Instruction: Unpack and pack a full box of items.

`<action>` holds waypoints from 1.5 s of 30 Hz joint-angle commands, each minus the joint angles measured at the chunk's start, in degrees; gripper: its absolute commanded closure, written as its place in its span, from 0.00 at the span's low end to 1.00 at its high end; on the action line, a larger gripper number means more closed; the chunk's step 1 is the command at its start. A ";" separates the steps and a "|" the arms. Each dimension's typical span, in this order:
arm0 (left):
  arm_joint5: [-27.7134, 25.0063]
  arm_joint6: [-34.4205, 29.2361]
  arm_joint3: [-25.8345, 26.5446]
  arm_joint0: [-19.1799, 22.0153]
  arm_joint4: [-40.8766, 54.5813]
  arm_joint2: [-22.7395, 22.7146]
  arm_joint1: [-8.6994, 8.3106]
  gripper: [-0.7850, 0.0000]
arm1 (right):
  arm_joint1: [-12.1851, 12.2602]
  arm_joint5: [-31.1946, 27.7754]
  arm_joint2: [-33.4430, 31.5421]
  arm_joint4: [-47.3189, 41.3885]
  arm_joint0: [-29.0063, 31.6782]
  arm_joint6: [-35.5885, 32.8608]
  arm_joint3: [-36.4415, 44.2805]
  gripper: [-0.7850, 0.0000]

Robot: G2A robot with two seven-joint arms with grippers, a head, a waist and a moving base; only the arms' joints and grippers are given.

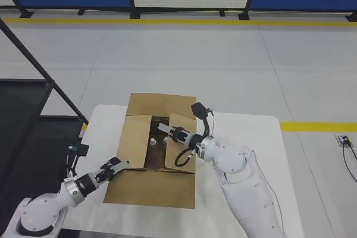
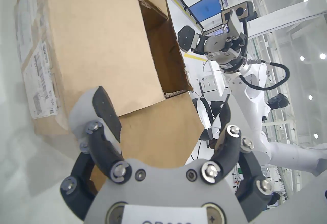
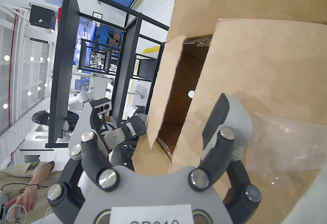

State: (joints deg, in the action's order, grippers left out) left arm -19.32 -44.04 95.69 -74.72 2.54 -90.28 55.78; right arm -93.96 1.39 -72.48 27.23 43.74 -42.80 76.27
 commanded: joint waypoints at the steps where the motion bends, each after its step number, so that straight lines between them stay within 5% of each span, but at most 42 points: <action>1: 0.19 0.28 -0.51 0.68 -0.57 1.12 0.09 0.00 | 0.12 0.32 0.37 0.13 -0.42 -0.50 -0.70 0.00; 25: 3.17 4.33 -3.69 4.35 -3.11 6.90 0.85 0.00 | 0.29 3.42 8.17 6.75 -5.10 0.48 -7.43 0.00; 38: 5.81 3.29 -0.56 3.52 0.50 2.73 0.39 0.00 | 0.39 3.13 8.09 4.06 -5.41 2.77 -8.74 0.00; 45: 7.81 1.45 -1.66 5.74 4.42 4.47 0.66 0.00 | 0.62 1.80 6.78 0.81 -4.64 4.38 -7.76 0.00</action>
State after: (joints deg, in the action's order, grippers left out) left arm -11.70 -42.51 94.49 -69.60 6.43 -86.47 56.35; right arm -93.39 3.28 -65.48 28.40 38.98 -38.82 68.30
